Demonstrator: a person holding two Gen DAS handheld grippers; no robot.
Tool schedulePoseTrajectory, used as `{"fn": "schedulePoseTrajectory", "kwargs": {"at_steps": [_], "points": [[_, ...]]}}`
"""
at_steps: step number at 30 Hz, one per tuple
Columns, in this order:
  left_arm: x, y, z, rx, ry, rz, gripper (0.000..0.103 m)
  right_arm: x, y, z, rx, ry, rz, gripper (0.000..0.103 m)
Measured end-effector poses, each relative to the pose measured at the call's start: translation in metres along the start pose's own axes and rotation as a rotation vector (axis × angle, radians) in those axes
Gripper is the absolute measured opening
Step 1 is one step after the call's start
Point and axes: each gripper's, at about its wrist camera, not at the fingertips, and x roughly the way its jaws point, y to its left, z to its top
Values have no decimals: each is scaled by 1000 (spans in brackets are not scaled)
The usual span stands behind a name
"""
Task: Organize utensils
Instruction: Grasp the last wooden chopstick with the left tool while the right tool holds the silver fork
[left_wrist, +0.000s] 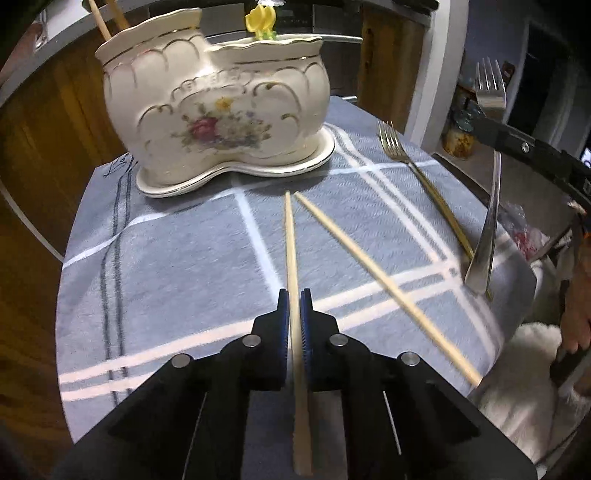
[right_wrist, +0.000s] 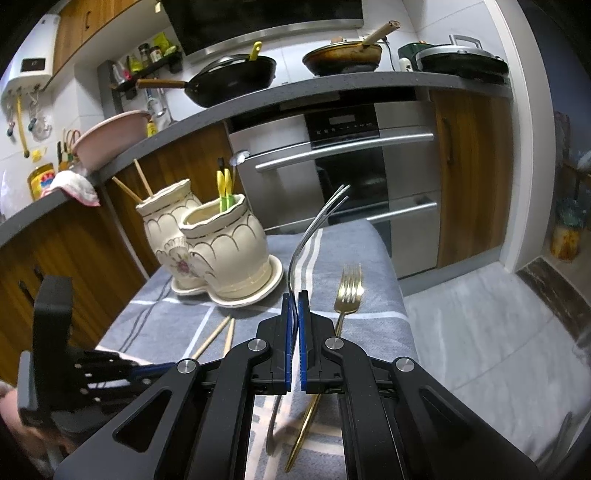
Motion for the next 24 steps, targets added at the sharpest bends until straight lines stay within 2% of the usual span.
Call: {"fn": "schedulePoseTrajectory", "kwargs": {"at_steps": [6,8,11,13,14,15,20,24], "points": [[-3,10,-4,36,11,-8,9,-4,7,1,-18,-32,13,4],[-2,11,-4,30,4,-10,16,-8,10,1,-29,-60,17,4],[0,13,-3,39,-17,-5,20,-16,17,1,-59,-109,13,4],[0,11,-4,65,-38,3,19,-21,22,1,-81,-141,0,4],[1,9,-4,86,-51,8,10,-23,24,2,-89,-155,-2,4],[1,7,-5,107,-60,11,6,-25,27,2,-99,-171,-2,4],[-7,5,-12,161,-118,-13,6,-31,38,3,-139,-222,-12,4],[-30,12,-20,217,-244,-46,6,-32,46,5,-148,-246,-15,4]]}}
